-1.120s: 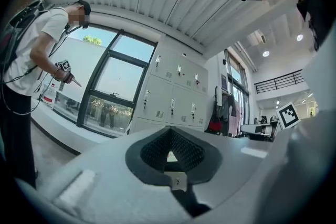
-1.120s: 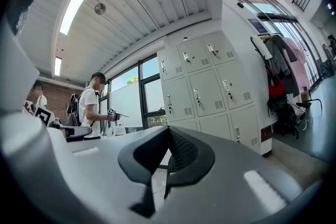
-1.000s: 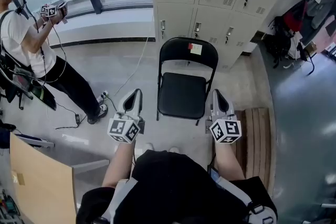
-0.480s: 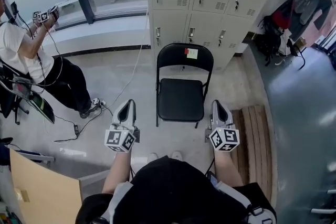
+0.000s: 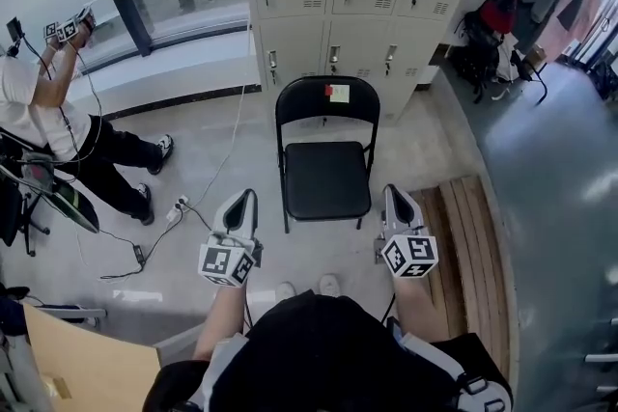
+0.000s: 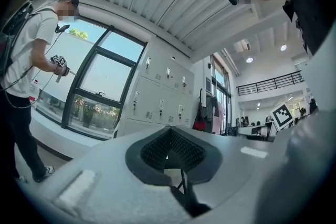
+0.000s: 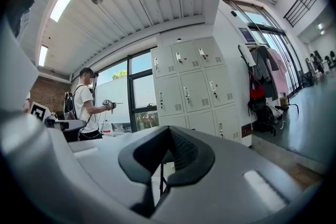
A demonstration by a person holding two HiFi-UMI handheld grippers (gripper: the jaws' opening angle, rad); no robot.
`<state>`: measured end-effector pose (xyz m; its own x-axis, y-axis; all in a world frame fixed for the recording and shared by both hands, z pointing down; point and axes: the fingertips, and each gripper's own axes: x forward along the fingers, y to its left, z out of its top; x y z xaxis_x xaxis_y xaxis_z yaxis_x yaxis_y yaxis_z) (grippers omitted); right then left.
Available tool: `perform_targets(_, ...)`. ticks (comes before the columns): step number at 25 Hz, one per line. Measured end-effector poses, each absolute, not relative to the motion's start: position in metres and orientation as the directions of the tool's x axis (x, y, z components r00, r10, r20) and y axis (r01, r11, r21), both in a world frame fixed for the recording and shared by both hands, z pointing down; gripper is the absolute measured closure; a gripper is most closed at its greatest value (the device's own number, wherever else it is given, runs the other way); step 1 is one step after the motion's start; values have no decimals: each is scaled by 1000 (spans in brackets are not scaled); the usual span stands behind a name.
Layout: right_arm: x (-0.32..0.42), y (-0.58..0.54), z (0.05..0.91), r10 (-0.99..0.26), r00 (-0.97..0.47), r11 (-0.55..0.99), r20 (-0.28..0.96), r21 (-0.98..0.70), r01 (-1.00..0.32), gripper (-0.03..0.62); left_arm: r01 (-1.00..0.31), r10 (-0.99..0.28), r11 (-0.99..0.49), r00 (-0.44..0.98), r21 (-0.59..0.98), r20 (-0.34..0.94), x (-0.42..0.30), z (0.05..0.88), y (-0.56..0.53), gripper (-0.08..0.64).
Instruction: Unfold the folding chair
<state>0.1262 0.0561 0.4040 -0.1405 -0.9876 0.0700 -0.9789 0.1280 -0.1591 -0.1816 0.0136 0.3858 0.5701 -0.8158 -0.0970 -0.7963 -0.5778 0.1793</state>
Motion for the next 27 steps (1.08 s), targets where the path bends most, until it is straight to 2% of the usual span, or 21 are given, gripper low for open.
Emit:
perform_targets(10,117,46,398,-987,-155,145,51,-154,-977,588,-805,-819,-573,562,153,-115,-176,385,12,563)
perform_targets(27,104,36,398,-984,-173,162,49,-177,-971,588,-780,-812,-581,577,233,-92,-178,398,7,563)
